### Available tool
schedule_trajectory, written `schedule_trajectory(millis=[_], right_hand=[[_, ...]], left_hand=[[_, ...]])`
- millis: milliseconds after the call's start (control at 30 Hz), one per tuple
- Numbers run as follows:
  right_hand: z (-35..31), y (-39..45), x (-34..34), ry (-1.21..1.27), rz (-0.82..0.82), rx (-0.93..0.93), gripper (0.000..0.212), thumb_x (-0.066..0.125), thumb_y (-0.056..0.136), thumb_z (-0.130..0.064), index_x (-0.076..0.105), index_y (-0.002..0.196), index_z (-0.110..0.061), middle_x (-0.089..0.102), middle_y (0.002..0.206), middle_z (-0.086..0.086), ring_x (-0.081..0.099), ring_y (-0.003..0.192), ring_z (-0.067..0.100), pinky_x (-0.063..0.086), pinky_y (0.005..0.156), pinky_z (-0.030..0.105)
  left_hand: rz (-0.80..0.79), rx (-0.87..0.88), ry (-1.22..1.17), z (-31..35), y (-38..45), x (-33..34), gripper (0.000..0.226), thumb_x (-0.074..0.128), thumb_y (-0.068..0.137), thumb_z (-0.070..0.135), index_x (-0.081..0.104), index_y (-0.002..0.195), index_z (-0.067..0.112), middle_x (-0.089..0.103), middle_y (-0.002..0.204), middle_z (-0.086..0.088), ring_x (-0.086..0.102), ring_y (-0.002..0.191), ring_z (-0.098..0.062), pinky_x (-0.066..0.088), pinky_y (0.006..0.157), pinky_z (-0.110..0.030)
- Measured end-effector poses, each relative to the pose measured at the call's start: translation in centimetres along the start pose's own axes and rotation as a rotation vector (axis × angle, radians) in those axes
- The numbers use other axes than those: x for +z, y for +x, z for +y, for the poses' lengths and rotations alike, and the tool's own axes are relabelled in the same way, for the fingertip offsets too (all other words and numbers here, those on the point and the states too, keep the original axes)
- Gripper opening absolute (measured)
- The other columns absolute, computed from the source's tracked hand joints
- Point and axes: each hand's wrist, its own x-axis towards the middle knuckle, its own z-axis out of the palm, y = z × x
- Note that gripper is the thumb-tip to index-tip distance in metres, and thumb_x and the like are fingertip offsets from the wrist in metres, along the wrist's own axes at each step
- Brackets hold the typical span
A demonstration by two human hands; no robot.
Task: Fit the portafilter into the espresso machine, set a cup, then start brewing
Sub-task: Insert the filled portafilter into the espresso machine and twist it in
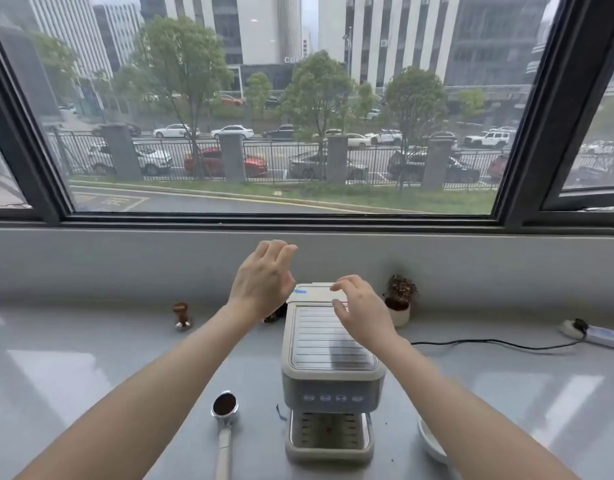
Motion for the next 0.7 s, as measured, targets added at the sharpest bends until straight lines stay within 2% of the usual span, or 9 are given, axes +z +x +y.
schedule_trajectory(millis=[133, 233, 333, 467, 600, 700], right_hand=[[0.7, -1.1, 2.1, -0.027, -0.064, 0.064, 0.028, 0.050, 0.089, -0.020, 0.058, 0.116, -0.016, 0.056, 0.125, -0.002, 0.048, 0.117, 0.020, 0.039, 0.091, 0.030], [1.3, -1.9, 3.6, -0.037, -0.066, 0.095, 0.027, 0.049, 0.089, -0.017, 0.060, 0.113, -0.014, 0.059, 0.121, 0.001, 0.050, 0.113, 0.023, 0.037, 0.095, 0.030], [1.4, -2.0, 4.2, -0.048, -0.047, 0.111, 0.026, 0.048, 0.090, -0.020, 0.061, 0.111, -0.014, 0.061, 0.117, 0.001, 0.053, 0.110, 0.023, 0.039, 0.092, 0.032], [1.5, -2.0, 4.6, -0.112, -0.083, 0.089, 0.026, 0.045, 0.091, -0.023, 0.058, 0.111, -0.015, 0.061, 0.116, 0.000, 0.051, 0.111, 0.022, 0.036, 0.092, 0.032], [2.1, -2.8, 5.1, -0.175, -0.133, 0.029, 0.034, 0.039, 0.094, -0.028, 0.052, 0.124, -0.017, 0.051, 0.134, -0.001, 0.045, 0.122, 0.020, 0.032, 0.102, 0.032], [2.4, -3.1, 5.2, -0.175, -0.137, 0.030, 0.037, 0.037, 0.095, -0.031, 0.050, 0.129, -0.019, 0.045, 0.143, -0.002, 0.039, 0.131, 0.017, 0.026, 0.108, 0.030]], left_hand=[[-0.028, -0.013, -0.030, 0.0, -2.9, 2.1, 0.041, 0.068, 0.068, -0.002, 0.066, 0.109, 0.002, 0.068, 0.104, -0.013, 0.062, 0.096, -0.035, 0.055, 0.069, -0.039], [-0.046, -0.015, -0.040, -0.7, -5.5, 4.1, 0.040, 0.070, 0.066, -0.003, 0.067, 0.105, 0.003, 0.069, 0.100, -0.012, 0.063, 0.090, -0.034, 0.048, 0.076, -0.032], [-0.108, -0.083, -0.084, -1.7, -8.6, 6.0, 0.042, 0.067, 0.067, -0.006, 0.065, 0.108, 0.002, 0.067, 0.105, -0.012, 0.062, 0.097, -0.035, 0.054, 0.077, -0.040], [-0.189, -0.158, -0.066, -2.5, -13.2, 8.6, 0.047, 0.070, 0.061, -0.008, 0.065, 0.107, 0.002, 0.068, 0.107, -0.013, 0.064, 0.092, -0.035, 0.055, 0.071, -0.039], [-0.302, -0.291, -0.026, -3.6, -18.7, 11.5, 0.049, 0.063, 0.062, -0.007, 0.062, 0.111, -0.002, 0.065, 0.112, -0.017, 0.063, 0.091, -0.038, 0.053, 0.070, -0.042], [-0.405, -0.449, 0.002, -4.2, -22.6, 12.9, 0.053, 0.070, 0.059, -0.011, 0.061, 0.110, -0.005, 0.063, 0.109, -0.021, 0.063, 0.087, -0.043, 0.052, 0.067, -0.046]])
